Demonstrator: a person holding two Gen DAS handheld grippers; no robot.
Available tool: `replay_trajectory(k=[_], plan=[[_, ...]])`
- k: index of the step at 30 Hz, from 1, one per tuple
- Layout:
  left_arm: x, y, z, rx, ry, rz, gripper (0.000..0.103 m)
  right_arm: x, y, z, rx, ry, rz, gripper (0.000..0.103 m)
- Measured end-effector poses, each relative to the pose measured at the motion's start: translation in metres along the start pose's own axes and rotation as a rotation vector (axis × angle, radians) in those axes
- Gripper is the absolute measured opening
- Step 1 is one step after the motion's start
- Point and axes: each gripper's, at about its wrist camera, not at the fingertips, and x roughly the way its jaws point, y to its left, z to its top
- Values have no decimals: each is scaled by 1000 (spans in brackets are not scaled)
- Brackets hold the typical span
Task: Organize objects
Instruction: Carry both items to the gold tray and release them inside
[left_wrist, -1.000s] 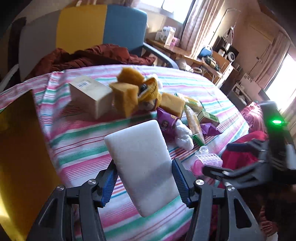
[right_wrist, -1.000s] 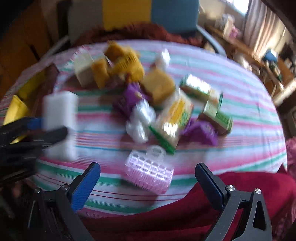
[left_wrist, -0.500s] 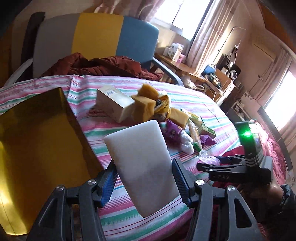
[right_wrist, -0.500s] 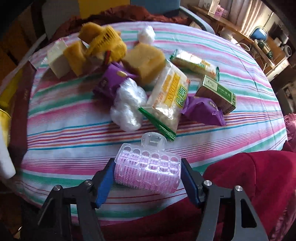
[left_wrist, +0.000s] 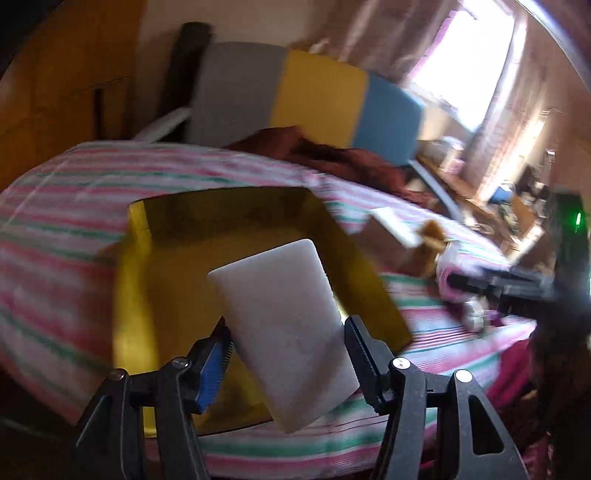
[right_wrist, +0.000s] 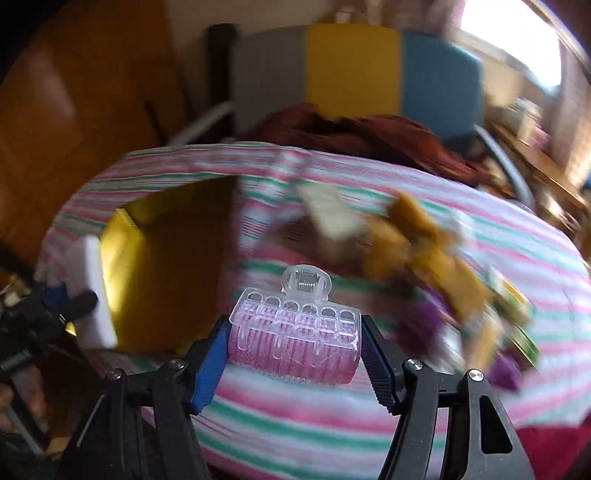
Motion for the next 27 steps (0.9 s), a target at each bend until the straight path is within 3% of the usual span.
replay_trajectory(k=[5, 10, 12, 13, 15, 19, 22, 27], plan=[[10, 44, -20, -40, 61, 120, 69, 52, 58, 43, -80, 32, 90, 67], [15, 54, -23, -41, 67, 180, 80, 107, 94, 81, -114, 49, 79, 69], [12, 53, -22, -27, 47, 194, 81, 121, 102, 92, -118, 29, 46, 96], [12, 51, -20, -20, 38, 195, 81, 125, 102, 96, -111, 17, 33, 103], [10, 51, -19, -9, 14, 198, 81, 127, 100, 100, -94, 0, 34, 103], [6, 47, -19, 26, -28, 224, 81, 115, 99, 87, -117, -23, 23, 103], [-4, 49, -18, -3, -60, 231, 81, 103, 103, 67, -174, -65, -20, 103], [-19, 52, -16, -48, -128, 300, 81, 60, 120, 33, -302, -291, -170, 103]])
